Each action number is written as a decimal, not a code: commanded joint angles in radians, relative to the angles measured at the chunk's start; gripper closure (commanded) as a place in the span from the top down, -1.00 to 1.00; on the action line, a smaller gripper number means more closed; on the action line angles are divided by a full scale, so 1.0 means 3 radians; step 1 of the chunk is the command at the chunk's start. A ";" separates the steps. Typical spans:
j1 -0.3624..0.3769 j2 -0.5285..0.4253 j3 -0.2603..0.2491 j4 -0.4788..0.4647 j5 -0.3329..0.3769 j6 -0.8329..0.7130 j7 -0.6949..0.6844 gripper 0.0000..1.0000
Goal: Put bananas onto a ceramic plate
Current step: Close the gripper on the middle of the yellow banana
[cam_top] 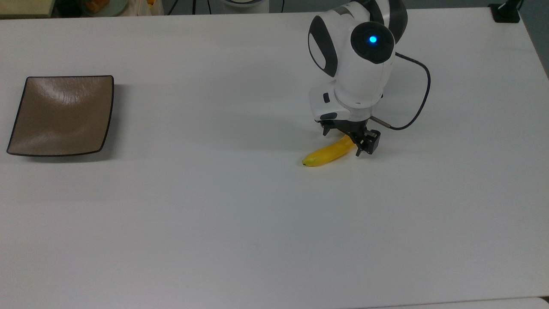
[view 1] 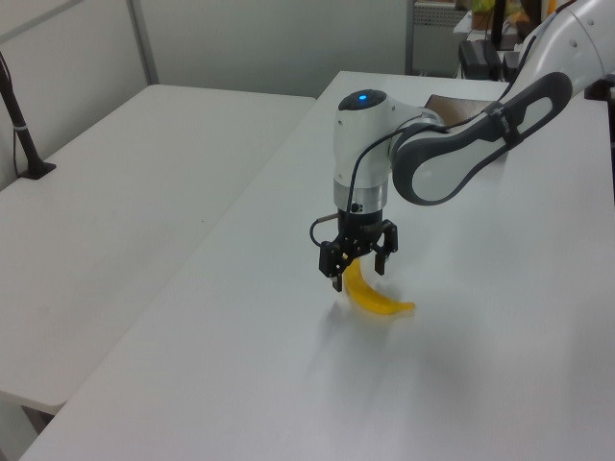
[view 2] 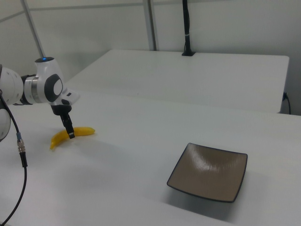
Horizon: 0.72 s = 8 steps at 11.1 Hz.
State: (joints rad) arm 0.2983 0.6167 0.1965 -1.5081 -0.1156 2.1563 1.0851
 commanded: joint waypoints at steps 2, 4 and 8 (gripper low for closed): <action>0.0023 0.0025 -0.0006 0.0031 -0.0085 0.0058 0.0049 0.43; 0.0018 0.0025 -0.0006 0.0031 -0.0080 0.0063 0.0044 0.01; 0.0018 0.0020 -0.0006 0.0031 -0.0116 0.0063 0.0039 -0.83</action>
State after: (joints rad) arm 0.2983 0.6207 0.1965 -1.5057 -0.1166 2.1569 1.0850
